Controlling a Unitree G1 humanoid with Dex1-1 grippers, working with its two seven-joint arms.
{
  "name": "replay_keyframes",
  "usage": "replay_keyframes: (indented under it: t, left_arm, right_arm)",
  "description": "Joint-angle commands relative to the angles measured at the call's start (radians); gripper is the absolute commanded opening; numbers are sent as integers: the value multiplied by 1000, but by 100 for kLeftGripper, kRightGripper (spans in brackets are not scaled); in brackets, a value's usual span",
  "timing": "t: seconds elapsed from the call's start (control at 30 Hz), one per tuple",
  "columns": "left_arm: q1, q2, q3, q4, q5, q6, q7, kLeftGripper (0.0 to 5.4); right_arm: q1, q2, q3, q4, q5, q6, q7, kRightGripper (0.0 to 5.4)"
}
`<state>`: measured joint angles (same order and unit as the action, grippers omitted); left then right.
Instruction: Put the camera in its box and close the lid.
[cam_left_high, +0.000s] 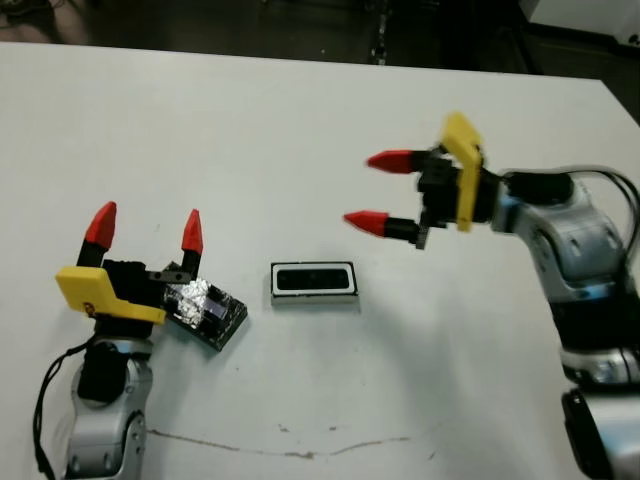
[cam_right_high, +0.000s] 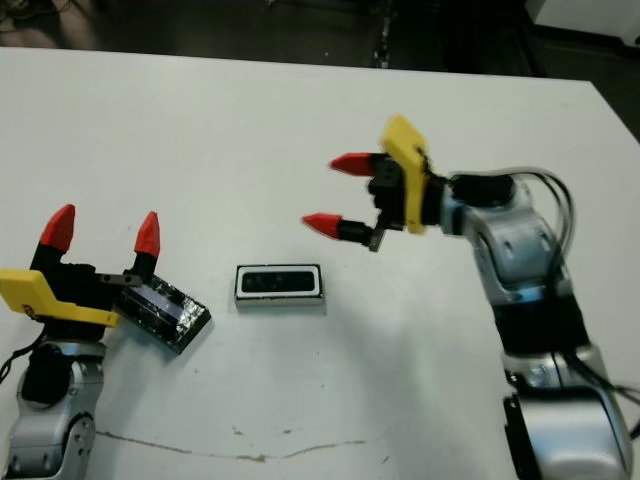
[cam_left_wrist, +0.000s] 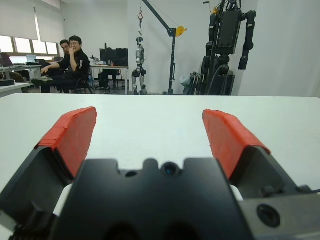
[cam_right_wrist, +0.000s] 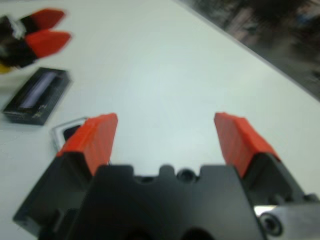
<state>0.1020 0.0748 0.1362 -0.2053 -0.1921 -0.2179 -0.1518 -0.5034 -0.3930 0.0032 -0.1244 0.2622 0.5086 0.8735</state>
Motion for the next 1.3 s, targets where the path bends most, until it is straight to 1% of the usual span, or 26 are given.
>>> replay_keyframes:
  t: [0.03, 0.13, 0.2, 0.3, 0.37, 0.47, 0.53, 0.57, 0.63, 0.73, 0.77, 0.83, 0.93, 1.03, 1.1, 1.2, 1.23, 1.3]
  left_arm:
    - [7, 12, 2, -5, 8, 16, 1, 540]
    - [-1, 23, 4, -6, 23, 9, -1, 540]
    - [-8, 34, 9, -10, 29, 10, -3, 540]
    - [-19, 51, 15, -17, 27, 16, -12, 540]
    - [-25, 63, 18, -27, 25, 25, -15, 540]
    - [-30, 87, 22, -52, 6, 52, -36, 540]
    - [-32, 109, 26, -75, -8, 79, -54, 540]
    - [-33, 132, 29, -89, -23, 100, -76, 540]
    - [-42, 215, 45, -105, -92, 149, -180, 540]
    - [-76, 372, 77, -99, -198, 228, -368, 540]
    - [-99, 439, 88, -90, -229, 257, -442, 540]
    - [-143, 547, 102, -75, -269, 315, -552, 540]
    - [-236, 698, 97, -36, -286, 382, -701, 540]
    - [-358, 780, 61, 53, -311, 420, -853, 540]
    - [-440, 816, 24, 120, -307, 445, -937, 540]
    - [-566, 860, -54, 223, -304, 513, -1088, 540]
    - [-619, 875, -95, 268, -290, 513, -1170, 540]
    - [-713, 889, -169, 353, -240, 458, -1318, 540]
  right_arm:
    - [160, 23, -84, -100, 18, -69, -109, 446]
    - [296, 62, -145, -170, 53, -113, -189, 396]
    - [393, 104, -182, -227, 74, -127, -260, 362]
    - [516, 169, -197, -265, 79, -186, -339, 315]
    - [586, 216, -182, -272, 69, -228, -389, 283]
    - [650, 274, -148, -266, 32, -301, -460, 235]
    - [671, 287, -129, -258, 4, -334, -492, 202]
    - [677, 287, -121, -247, -17, -357, -503, 182]
    - [687, 287, -111, -224, -47, -395, -526, 153]
    - [691, 292, -104, -193, -57, -434, -543, 101]
    - [689, 294, -100, -184, -61, -448, -548, 84]
    - [687, 297, -92, -172, -66, -466, -558, 52]
    - [686, 307, -83, -166, -64, -473, -574, 1]
    - [686, 313, -78, -161, -59, -483, -582, 1]
    - [686, 311, -74, -165, -62, -483, -588, 1]
    - [687, 310, -71, -166, -58, -487, -589, 1]
    - [688, 311, -70, -168, -59, -485, -593, 1]
    - [689, 312, -68, -175, -64, -482, -604, 1]
